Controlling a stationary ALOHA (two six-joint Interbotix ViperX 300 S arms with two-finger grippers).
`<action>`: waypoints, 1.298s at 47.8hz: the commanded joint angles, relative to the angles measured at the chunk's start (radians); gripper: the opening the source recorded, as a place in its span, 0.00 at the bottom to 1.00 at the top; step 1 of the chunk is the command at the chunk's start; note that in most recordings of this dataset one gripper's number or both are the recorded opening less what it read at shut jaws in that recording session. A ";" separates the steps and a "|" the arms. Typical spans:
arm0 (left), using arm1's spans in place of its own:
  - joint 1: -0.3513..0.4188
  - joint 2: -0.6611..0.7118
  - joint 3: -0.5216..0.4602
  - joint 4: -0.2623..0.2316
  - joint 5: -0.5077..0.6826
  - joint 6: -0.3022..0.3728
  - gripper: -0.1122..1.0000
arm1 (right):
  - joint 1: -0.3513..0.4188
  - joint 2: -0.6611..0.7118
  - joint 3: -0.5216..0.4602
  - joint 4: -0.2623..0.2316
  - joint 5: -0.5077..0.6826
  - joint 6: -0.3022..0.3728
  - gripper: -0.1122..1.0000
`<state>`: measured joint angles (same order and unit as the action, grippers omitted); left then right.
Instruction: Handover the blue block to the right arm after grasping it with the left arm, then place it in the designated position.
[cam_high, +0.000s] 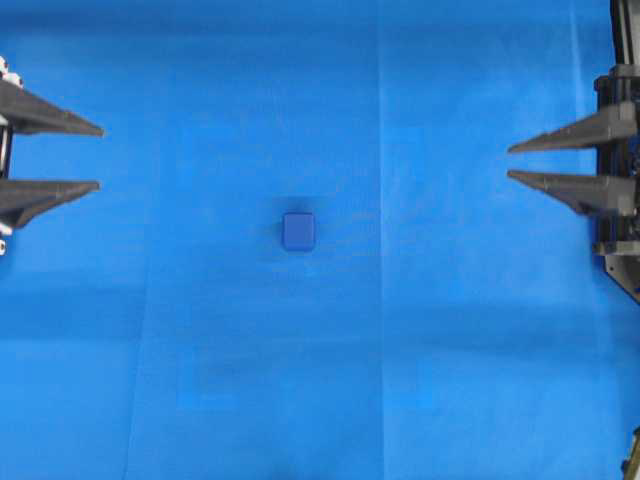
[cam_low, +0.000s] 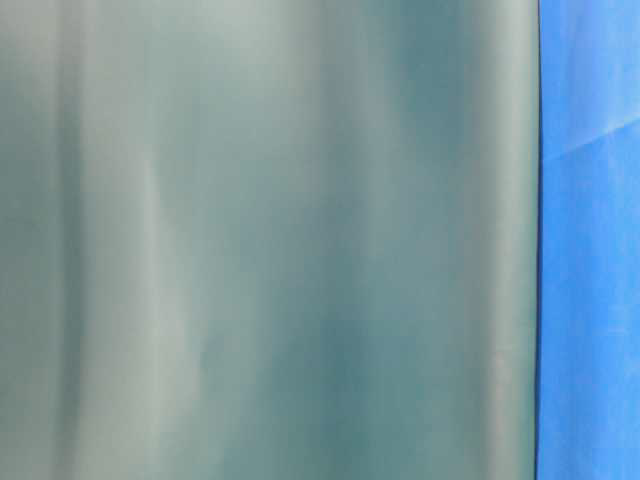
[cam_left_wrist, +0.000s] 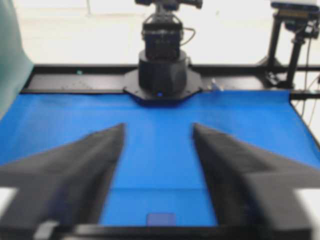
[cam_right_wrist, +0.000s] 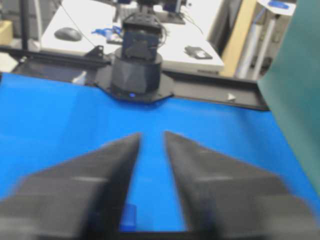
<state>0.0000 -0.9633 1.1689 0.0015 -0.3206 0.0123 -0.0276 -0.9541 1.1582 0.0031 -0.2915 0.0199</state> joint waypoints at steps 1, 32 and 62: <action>0.003 0.008 -0.011 0.003 -0.012 -0.005 0.73 | -0.003 0.008 -0.026 0.021 0.000 0.012 0.47; 0.041 0.138 -0.052 0.003 -0.078 -0.012 0.93 | -0.009 0.014 -0.031 0.028 0.008 0.017 0.97; 0.044 0.640 -0.385 0.003 -0.150 -0.008 0.93 | -0.020 0.025 -0.051 0.009 0.014 0.009 0.97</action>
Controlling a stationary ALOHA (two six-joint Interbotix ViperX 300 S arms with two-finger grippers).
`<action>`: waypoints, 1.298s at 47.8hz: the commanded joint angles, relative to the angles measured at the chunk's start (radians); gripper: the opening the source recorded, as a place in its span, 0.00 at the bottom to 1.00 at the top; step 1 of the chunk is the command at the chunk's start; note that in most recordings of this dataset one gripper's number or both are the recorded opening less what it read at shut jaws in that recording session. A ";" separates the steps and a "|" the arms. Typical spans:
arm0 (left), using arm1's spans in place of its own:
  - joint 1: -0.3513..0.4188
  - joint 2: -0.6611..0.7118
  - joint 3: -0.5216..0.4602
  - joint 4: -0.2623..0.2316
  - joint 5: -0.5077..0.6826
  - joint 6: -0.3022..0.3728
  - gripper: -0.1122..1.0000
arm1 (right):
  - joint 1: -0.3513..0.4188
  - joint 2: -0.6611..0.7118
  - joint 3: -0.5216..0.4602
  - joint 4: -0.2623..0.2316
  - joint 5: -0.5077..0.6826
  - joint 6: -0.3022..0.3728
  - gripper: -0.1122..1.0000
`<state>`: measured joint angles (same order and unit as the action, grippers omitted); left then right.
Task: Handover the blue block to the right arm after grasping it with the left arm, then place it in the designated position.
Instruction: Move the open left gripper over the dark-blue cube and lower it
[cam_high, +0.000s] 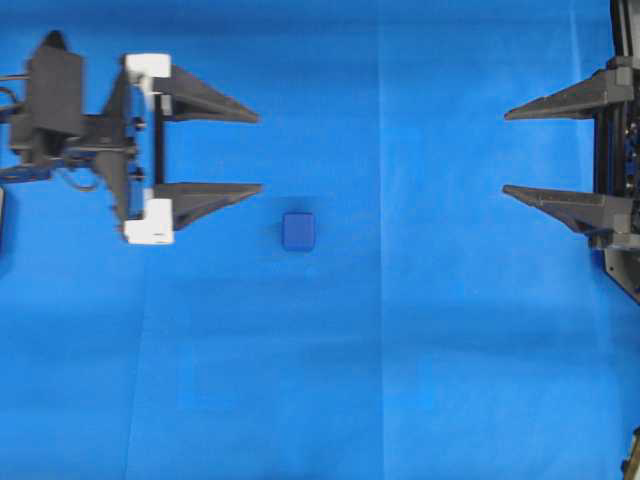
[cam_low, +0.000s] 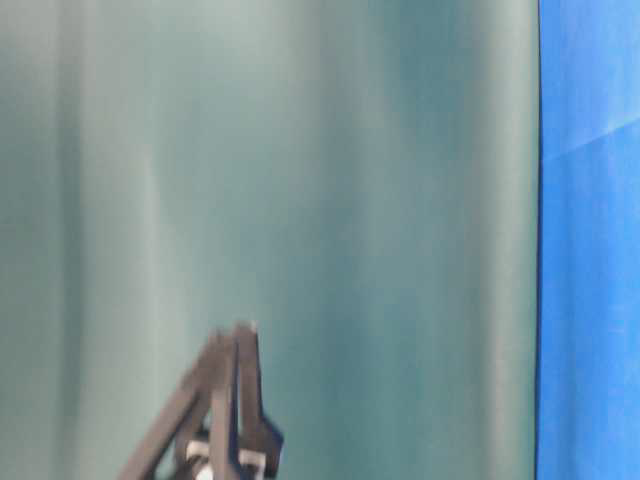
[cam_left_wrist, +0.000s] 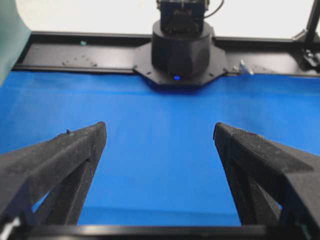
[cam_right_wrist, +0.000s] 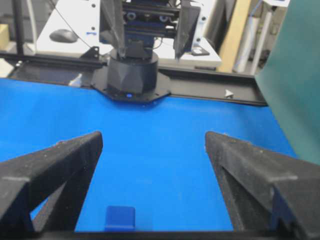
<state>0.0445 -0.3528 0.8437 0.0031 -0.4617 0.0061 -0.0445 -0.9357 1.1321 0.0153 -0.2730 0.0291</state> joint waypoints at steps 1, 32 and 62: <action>-0.002 0.041 -0.069 0.002 -0.009 -0.002 0.93 | -0.003 0.006 -0.025 -0.003 -0.005 0.000 0.97; -0.026 0.158 -0.264 0.002 0.322 -0.008 0.93 | -0.002 0.014 -0.025 -0.003 0.000 0.002 0.97; -0.058 0.344 -0.635 0.006 1.101 -0.044 0.93 | -0.003 0.015 -0.026 -0.003 0.003 0.005 0.97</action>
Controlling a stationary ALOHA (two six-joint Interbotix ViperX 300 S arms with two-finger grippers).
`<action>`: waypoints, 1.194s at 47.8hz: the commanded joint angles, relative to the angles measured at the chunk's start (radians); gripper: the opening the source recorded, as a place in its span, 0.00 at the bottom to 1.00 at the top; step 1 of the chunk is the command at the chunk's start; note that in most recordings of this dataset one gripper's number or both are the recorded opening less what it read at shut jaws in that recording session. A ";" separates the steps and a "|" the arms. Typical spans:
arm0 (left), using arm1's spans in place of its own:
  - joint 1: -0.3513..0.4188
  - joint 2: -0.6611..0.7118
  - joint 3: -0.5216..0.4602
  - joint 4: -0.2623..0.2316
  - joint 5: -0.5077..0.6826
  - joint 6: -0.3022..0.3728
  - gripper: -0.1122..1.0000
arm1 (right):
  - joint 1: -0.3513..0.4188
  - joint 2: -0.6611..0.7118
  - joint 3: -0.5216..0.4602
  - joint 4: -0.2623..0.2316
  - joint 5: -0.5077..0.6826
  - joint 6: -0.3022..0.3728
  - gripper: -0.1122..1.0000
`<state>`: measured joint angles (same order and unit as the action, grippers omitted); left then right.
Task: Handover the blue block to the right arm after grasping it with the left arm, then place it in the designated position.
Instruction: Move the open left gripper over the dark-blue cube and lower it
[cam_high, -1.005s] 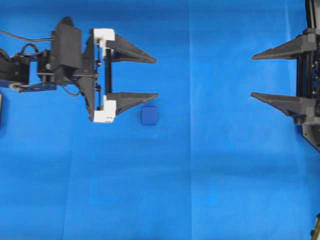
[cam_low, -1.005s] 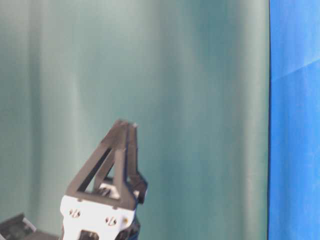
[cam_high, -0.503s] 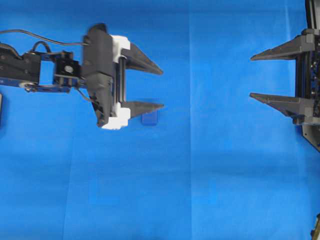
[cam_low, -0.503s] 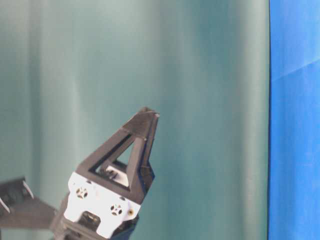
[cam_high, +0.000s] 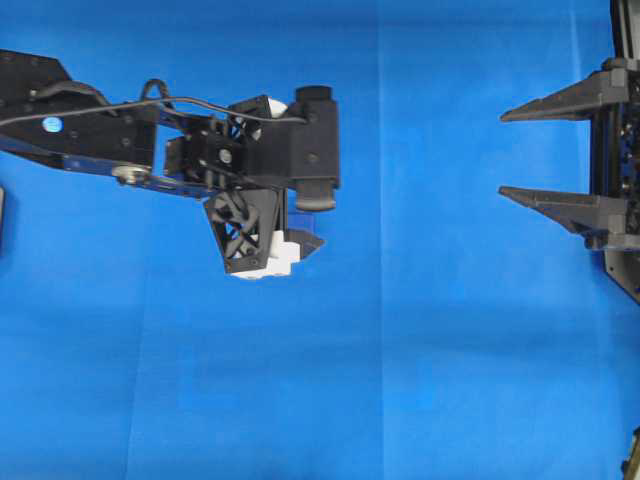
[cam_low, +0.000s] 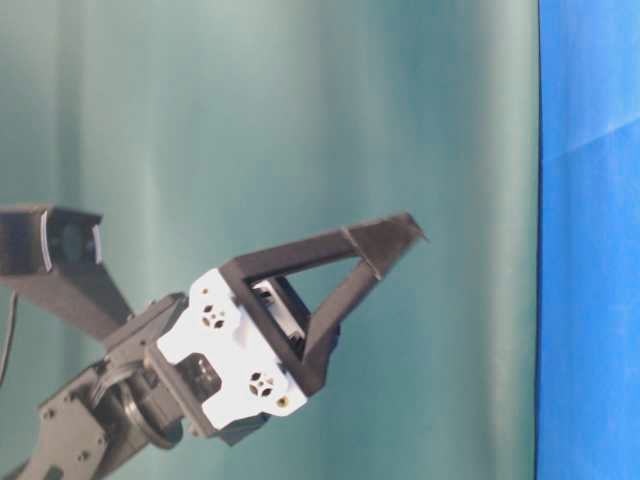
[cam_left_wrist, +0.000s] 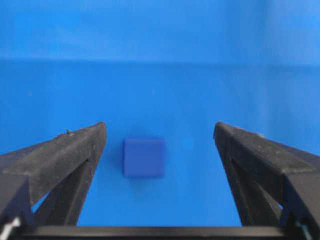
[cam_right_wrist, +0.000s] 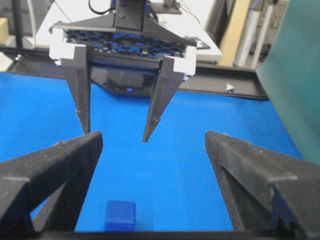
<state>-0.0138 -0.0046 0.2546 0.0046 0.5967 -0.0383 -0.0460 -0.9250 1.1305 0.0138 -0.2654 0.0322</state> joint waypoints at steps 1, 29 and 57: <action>0.000 -0.002 -0.052 0.006 0.054 0.000 0.93 | -0.002 0.005 -0.025 0.000 -0.005 0.002 0.97; 0.003 0.006 -0.063 0.008 0.086 0.000 0.93 | -0.002 0.009 -0.031 -0.002 0.009 0.002 0.97; 0.006 0.006 -0.061 0.008 0.089 0.000 0.93 | -0.002 0.020 -0.032 -0.002 0.009 0.002 0.97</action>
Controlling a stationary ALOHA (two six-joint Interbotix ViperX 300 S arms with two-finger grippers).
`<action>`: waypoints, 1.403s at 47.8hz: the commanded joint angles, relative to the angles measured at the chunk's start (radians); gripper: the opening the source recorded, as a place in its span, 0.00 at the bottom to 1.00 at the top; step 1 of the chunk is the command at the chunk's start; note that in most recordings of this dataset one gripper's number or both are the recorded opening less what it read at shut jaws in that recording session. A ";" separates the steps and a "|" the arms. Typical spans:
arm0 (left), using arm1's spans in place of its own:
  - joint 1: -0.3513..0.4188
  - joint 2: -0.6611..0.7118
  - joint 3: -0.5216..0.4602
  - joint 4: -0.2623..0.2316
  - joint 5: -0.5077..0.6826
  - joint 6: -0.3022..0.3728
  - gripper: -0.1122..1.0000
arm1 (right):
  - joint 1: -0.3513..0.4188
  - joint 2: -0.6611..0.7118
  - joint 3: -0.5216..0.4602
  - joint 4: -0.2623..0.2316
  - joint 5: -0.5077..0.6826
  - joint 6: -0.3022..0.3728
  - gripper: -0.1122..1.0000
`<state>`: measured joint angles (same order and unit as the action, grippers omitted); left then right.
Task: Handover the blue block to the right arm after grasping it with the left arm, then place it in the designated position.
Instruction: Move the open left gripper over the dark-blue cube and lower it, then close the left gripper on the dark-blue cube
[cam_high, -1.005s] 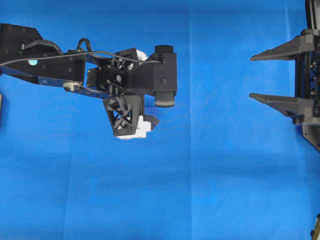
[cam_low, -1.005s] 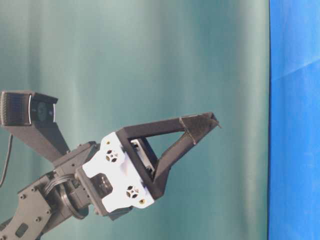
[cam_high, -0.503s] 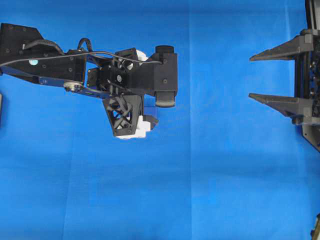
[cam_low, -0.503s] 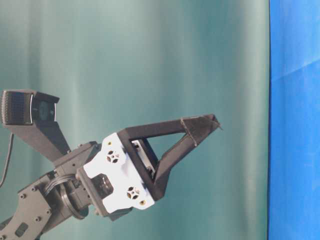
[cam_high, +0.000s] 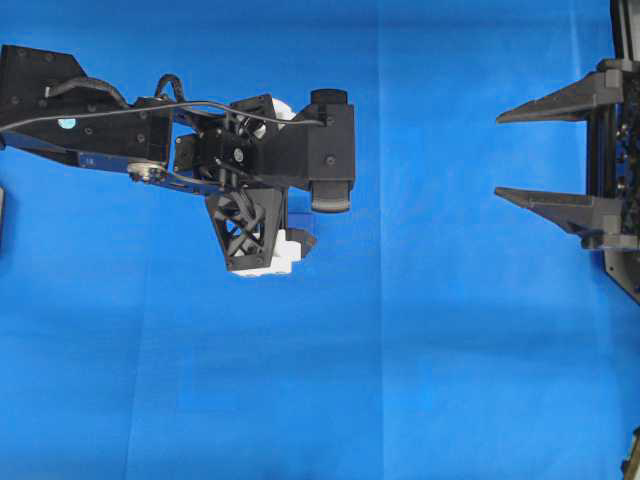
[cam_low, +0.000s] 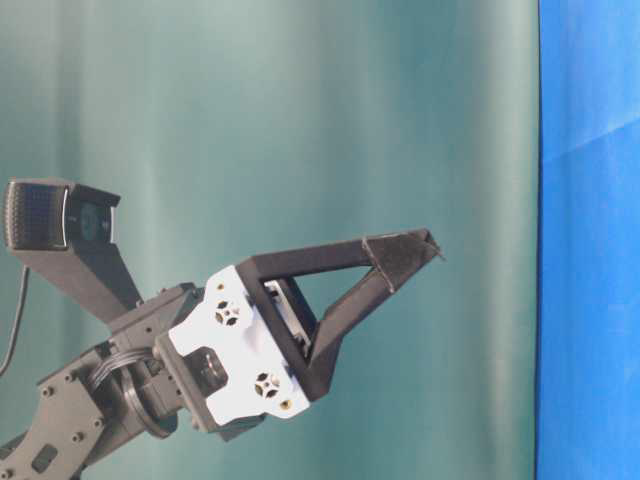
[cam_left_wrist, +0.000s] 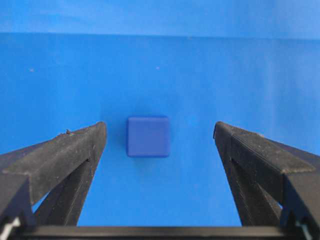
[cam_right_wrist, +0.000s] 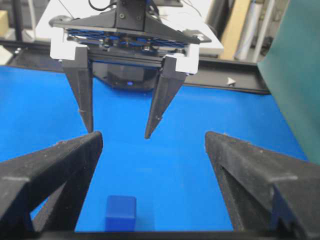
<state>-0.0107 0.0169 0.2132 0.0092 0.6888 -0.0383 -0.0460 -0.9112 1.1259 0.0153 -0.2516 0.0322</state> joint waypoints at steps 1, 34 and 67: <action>0.003 -0.015 -0.020 0.003 -0.002 0.000 0.93 | 0.000 0.005 -0.028 -0.003 -0.005 0.002 0.97; 0.017 0.063 0.072 0.003 -0.129 -0.002 0.93 | -0.002 0.023 -0.029 -0.003 -0.005 0.000 0.97; 0.025 0.235 0.183 0.002 -0.370 -0.005 0.93 | -0.002 0.034 -0.029 -0.003 -0.005 0.000 0.97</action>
<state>0.0107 0.2516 0.4050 0.0107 0.3421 -0.0445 -0.0445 -0.8805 1.1229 0.0138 -0.2516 0.0322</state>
